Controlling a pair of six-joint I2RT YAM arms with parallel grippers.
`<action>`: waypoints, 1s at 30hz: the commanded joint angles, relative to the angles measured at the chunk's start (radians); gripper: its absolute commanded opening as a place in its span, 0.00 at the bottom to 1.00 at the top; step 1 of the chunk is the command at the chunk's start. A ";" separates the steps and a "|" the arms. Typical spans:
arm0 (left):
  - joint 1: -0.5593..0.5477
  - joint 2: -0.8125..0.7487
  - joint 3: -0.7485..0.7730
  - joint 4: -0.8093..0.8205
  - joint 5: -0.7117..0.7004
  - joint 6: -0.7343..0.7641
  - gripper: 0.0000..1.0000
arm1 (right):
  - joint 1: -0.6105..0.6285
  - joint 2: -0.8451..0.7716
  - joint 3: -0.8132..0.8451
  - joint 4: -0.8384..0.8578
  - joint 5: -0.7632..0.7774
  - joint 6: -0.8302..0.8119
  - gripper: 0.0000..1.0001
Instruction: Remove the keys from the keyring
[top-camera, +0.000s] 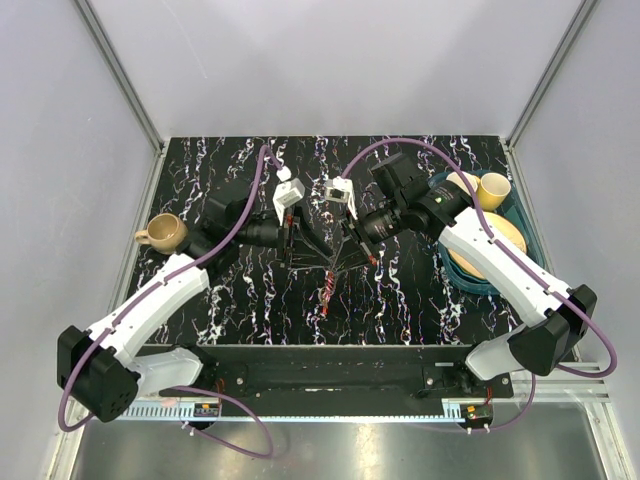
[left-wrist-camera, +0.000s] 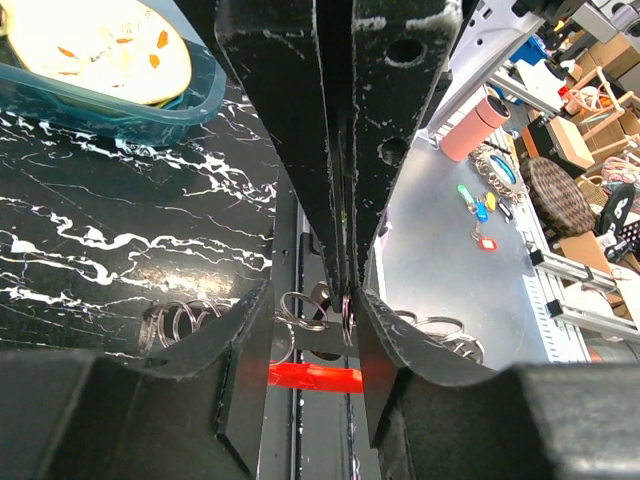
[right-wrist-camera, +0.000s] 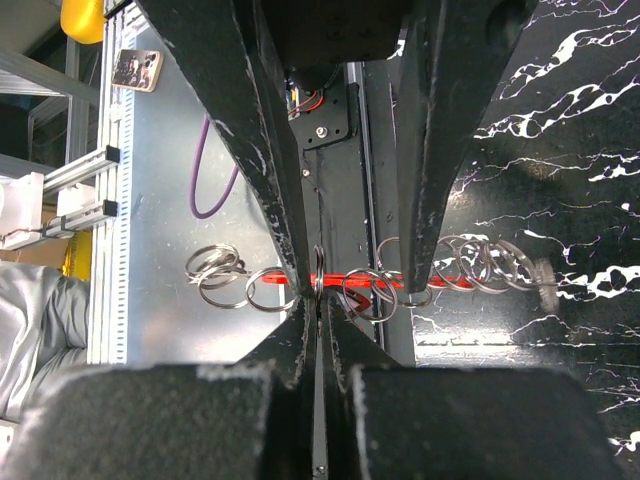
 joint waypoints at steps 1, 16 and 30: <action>-0.008 0.015 0.046 0.008 0.026 0.025 0.38 | 0.009 -0.010 0.003 0.048 -0.034 0.018 0.00; -0.035 0.029 0.053 -0.044 0.106 0.065 0.00 | 0.009 -0.013 -0.005 0.076 -0.017 0.043 0.00; -0.037 -0.071 0.023 -0.073 -0.119 0.117 0.00 | 0.009 -0.074 -0.056 0.184 0.094 0.113 0.18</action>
